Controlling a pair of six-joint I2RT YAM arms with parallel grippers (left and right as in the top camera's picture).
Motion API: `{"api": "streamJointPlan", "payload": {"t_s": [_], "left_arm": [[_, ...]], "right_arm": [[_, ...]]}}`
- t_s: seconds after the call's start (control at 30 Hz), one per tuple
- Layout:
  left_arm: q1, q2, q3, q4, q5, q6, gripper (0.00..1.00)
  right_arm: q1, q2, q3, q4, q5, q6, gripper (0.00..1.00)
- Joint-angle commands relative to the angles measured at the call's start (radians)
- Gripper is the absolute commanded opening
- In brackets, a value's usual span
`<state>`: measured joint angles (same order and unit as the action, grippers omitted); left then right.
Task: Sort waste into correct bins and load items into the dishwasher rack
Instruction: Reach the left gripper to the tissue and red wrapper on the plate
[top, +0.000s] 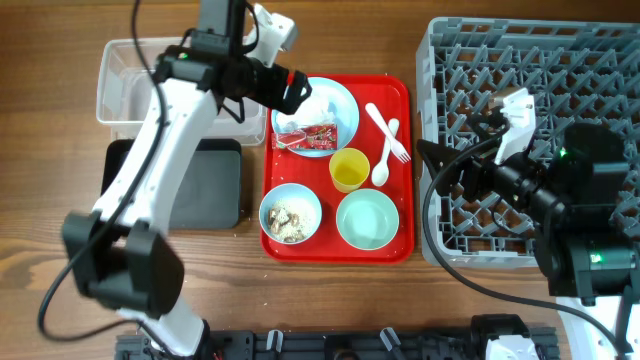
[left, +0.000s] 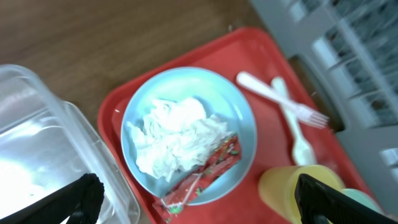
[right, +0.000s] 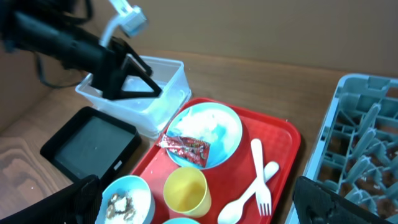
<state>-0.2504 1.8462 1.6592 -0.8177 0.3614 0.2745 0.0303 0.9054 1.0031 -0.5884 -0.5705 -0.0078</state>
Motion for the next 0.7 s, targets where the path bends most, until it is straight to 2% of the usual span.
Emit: {"api": "streamJointPlan", "payload": {"t_s": [0.0,0.33,0.5,0.67], "left_arm": [[-0.01,0.084,0.022,0.017,0.022,0.148,1.0],[-0.121,0.197,0.022,0.05,-0.222,0.373,1.0],[-0.158,0.24,0.022,0.126,-0.33,0.381,1.0],[-0.161,0.293,0.022,0.161,-0.33,0.38,1.0]], "right_arm": [[0.006,0.031,0.017,-0.017,-0.021,-0.017,1.0],[0.006,0.116,0.017,-0.064,-0.022,-0.01,1.0],[0.006,0.119,0.017,-0.069,-0.023,-0.007,1.0],[0.006,0.119,0.017,-0.08,-0.022,-0.009,1.0]]}}
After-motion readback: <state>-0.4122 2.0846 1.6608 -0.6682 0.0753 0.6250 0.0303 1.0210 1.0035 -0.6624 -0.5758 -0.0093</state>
